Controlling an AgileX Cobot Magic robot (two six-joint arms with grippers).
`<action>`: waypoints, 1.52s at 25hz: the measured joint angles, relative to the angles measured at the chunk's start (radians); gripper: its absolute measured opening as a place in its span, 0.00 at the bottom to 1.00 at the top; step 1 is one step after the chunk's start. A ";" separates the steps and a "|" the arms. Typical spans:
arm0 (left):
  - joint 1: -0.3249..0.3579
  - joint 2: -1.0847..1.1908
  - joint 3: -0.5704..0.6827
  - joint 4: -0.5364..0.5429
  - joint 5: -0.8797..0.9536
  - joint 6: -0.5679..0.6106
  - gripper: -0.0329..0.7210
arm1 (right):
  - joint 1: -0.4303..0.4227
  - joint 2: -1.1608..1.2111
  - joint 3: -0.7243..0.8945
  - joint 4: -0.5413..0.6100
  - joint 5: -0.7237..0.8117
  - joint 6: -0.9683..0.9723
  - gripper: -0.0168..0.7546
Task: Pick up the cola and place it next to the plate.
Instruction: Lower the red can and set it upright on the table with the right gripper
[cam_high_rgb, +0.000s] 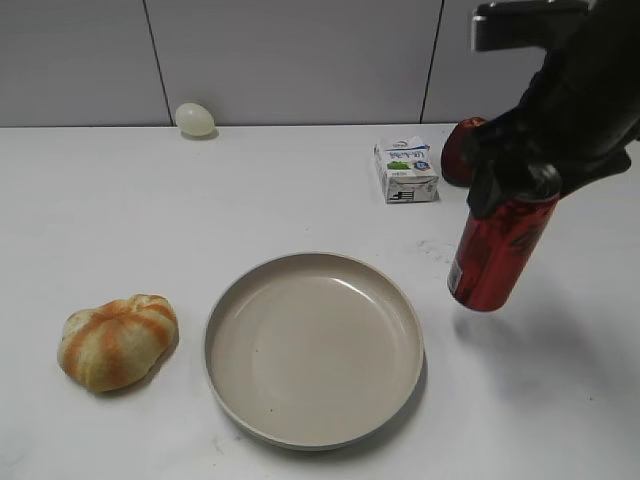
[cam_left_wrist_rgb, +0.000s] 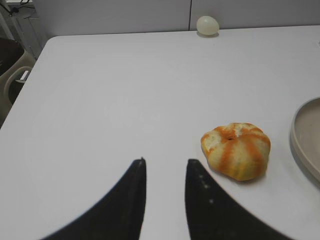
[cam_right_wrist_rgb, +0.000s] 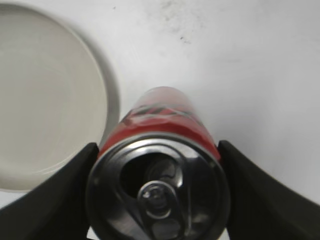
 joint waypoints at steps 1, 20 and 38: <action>0.000 0.000 0.000 0.000 0.000 0.000 0.33 | 0.028 -0.014 0.037 -0.006 -0.018 0.016 0.71; 0.000 0.000 0.000 0.000 0.000 0.000 0.33 | 0.063 -0.026 0.205 0.020 -0.183 0.069 0.71; 0.000 0.000 0.000 0.000 0.000 0.000 0.33 | 0.063 -0.026 0.206 0.060 -0.205 0.034 0.78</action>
